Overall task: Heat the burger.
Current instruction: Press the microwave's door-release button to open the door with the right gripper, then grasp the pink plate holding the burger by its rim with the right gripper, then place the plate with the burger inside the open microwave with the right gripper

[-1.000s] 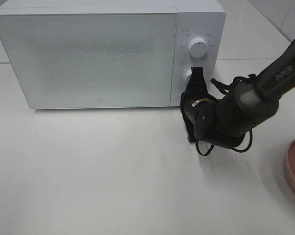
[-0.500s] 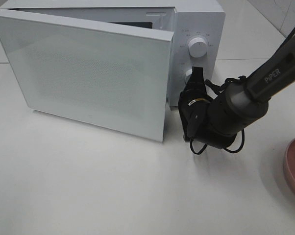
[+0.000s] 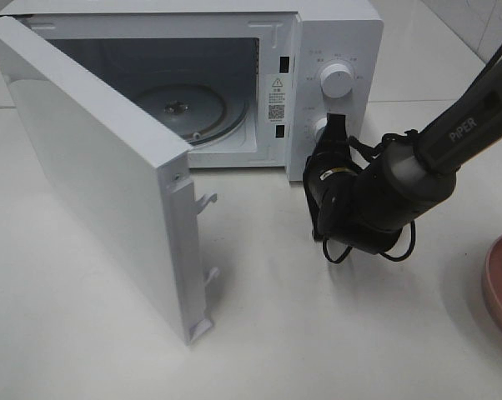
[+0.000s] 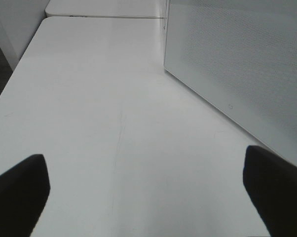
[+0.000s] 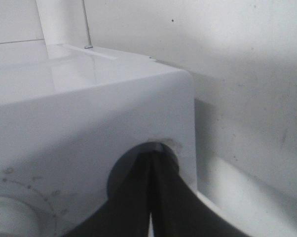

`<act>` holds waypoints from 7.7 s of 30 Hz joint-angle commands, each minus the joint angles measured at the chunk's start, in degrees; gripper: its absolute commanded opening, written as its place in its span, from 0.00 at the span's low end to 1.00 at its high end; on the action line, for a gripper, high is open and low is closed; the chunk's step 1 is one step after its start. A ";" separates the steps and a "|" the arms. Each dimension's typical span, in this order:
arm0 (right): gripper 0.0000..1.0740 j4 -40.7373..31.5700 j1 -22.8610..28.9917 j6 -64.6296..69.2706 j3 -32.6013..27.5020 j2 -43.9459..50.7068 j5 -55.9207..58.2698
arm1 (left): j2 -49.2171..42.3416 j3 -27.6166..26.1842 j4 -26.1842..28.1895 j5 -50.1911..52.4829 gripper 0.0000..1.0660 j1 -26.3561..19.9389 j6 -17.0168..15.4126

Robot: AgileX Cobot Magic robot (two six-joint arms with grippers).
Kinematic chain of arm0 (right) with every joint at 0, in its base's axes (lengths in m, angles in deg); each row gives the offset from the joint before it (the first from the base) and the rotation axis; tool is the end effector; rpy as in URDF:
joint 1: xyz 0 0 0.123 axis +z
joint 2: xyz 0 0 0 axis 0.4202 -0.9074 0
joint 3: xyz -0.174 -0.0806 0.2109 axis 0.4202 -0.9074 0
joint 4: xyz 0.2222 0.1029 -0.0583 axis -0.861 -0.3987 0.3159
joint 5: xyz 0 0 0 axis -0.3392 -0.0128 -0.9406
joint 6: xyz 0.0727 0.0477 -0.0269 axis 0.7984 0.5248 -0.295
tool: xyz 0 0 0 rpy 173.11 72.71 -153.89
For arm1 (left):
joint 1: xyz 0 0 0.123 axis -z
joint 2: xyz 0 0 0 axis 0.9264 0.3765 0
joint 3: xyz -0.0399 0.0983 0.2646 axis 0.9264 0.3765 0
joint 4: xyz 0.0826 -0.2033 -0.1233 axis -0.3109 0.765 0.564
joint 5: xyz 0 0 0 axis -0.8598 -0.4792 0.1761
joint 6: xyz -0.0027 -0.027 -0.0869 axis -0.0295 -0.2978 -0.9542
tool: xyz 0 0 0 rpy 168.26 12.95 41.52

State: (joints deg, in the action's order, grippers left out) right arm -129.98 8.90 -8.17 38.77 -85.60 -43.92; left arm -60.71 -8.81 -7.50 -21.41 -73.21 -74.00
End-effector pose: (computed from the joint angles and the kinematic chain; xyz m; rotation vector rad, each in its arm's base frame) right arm 0.3521 0.1716 0.0814 1.5429 1.3567 1.0130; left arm -0.0089 -0.0075 0.2811 -0.0252 2.0398 -0.0033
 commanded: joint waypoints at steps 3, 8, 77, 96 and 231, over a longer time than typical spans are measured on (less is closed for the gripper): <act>0.02 7.56 -1.55 0.69 1.95 2.12 -9.51 | -0.92 0.17 0.34 0.74 0.94 0.00 0.11; 0.02 7.91 -1.55 0.46 1.83 2.86 -7.05 | -0.92 0.17 0.34 0.74 0.94 0.00 0.11; 0.07 44.92 -0.34 -53.34 -14.55 37.24 61.76 | -0.92 0.17 0.34 0.74 0.94 0.00 0.11; 0.30 58.90 -3.38 -61.02 -14.55 51.11 91.33 | -0.92 0.17 0.34 0.74 0.94 0.00 0.11; 0.00 85.94 -8.77 -38.10 -20.74 35.12 98.66 | -0.92 0.17 0.34 0.74 0.94 0.00 0.11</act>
State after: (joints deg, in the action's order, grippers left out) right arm -46.84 -0.10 -47.13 17.91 -51.17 52.39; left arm -60.71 -8.81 -7.50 -21.41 -73.21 -74.00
